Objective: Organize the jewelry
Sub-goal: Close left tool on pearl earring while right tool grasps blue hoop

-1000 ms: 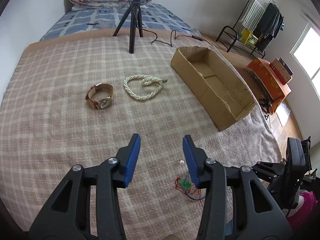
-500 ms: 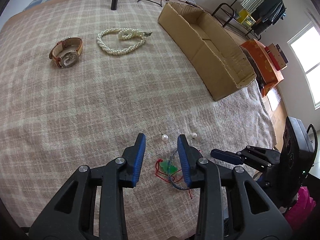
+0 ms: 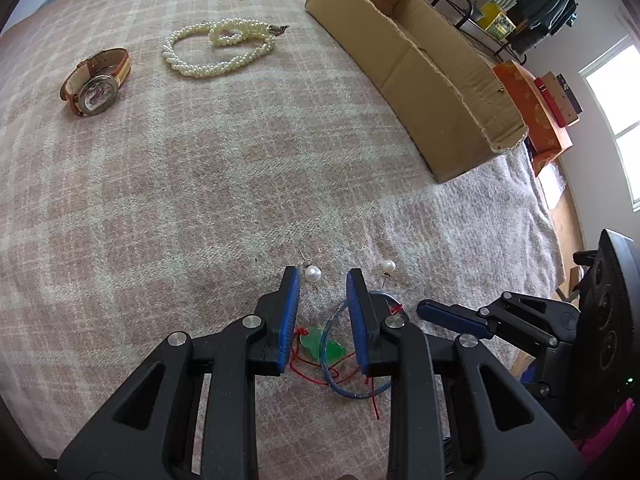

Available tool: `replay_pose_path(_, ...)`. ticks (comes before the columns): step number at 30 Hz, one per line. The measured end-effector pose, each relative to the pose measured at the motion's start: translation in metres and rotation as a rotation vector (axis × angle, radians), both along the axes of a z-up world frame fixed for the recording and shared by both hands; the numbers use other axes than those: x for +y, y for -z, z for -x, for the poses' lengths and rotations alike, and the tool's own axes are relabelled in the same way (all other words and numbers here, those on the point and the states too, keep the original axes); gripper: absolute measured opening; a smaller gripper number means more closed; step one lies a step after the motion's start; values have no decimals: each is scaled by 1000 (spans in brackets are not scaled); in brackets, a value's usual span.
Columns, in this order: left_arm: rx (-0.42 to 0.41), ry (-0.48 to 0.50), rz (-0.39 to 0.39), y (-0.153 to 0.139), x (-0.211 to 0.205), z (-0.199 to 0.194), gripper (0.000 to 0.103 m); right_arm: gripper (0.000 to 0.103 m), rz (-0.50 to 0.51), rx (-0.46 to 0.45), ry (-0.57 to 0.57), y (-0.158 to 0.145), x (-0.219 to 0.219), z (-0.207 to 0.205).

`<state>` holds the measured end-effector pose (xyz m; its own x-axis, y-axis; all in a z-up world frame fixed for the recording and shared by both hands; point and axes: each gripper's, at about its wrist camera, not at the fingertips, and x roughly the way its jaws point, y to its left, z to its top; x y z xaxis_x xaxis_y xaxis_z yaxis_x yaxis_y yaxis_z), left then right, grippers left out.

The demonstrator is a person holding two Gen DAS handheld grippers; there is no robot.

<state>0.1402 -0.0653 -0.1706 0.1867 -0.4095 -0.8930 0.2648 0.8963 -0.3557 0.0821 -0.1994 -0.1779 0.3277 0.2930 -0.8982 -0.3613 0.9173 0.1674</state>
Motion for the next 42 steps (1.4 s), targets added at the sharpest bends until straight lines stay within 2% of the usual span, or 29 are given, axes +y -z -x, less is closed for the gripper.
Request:
replay_pose_path(13, -41, 20, -55, 4, -11, 1, 22, 21, 26, -19, -17, 2, 2, 2)
replay_pose_path(16, -55, 21, -86, 7, -13, 3, 16, 21, 38, -25, -25, 3, 4, 2)
replay_pose_path(23, -57, 31, -91, 8, -13, 4, 14, 20, 35, -20, -26, 3, 5, 0)
replay_pose_path(25, -61, 31, -98, 9, -11, 4, 9, 19, 40, -20, -28, 3, 6, 0)
replay_pose_path(31, -66, 26, -99, 10, -10, 3, 7, 7, 36, -18, -44, 4, 9, -1)
replay_pose_path(36, -76, 24, -100, 8, -12, 4, 7, 2, 29, -24, -47, 3, 10, 0)
replay_pose_path(42, -85, -1, -87, 3, -2, 3, 6, 1, 44, -76, -51, -8, 12, 4)
